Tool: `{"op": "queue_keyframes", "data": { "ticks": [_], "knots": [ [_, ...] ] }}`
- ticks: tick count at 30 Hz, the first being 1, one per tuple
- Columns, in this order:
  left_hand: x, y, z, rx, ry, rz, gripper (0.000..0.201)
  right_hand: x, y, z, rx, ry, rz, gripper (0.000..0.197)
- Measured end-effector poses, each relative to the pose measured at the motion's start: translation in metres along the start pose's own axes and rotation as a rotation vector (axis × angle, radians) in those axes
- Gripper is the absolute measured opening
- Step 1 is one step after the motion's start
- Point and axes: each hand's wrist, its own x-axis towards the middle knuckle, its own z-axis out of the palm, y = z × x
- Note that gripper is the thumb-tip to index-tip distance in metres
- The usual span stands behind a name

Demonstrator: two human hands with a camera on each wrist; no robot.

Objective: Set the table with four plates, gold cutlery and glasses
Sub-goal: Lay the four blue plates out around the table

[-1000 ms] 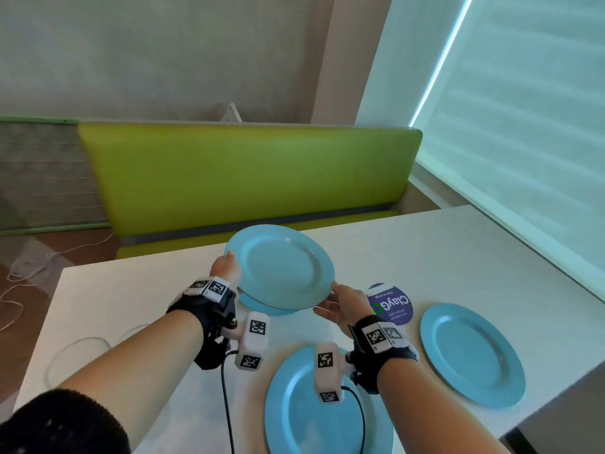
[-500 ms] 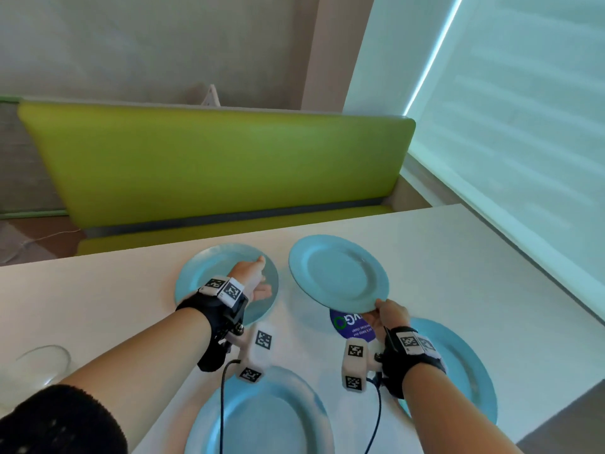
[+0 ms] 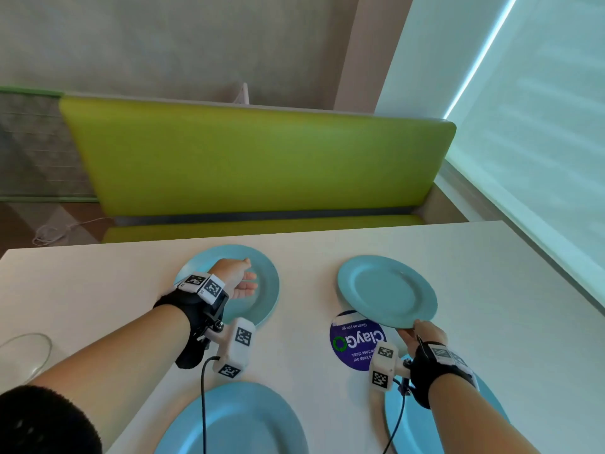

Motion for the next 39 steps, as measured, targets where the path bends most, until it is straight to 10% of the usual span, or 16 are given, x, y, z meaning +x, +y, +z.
{"op": "queue_keyframes", "data": {
  "ticks": [2, 4, 7, 27, 33, 39],
  "knots": [
    [0.001, 0.001, 0.001, 0.0, 0.001, 0.0, 0.039, 0.008, -0.001, 0.003, 0.264, 0.057, 0.109, 0.041],
    [0.004, 0.003, 0.002, 0.004, 0.004, 0.002, 0.039, 0.011, 0.006, 0.006, -0.401, 0.109, -0.096, 0.043],
    [0.006, 0.005, 0.006, 0.008, 0.005, -0.004, 0.039, 0.012, 0.002, 0.013, 0.039, -0.019, 0.047, 0.038],
    [0.017, -0.001, 0.004, 0.009, 0.023, -0.047, 0.039, 0.02, 0.008, 0.031, -0.163, 0.08, -0.058, 0.023],
    [0.018, -0.004, 0.003, -0.004, 0.031, -0.045, 0.038, 0.046, 0.016, 0.025, -0.168, 0.087, -0.069, 0.061],
    [0.019, -0.003, 0.005, 0.0, 0.034, -0.046, 0.037, 0.031, 0.011, 0.029, -0.248, 0.122, -0.071, 0.031]
  ]
}}
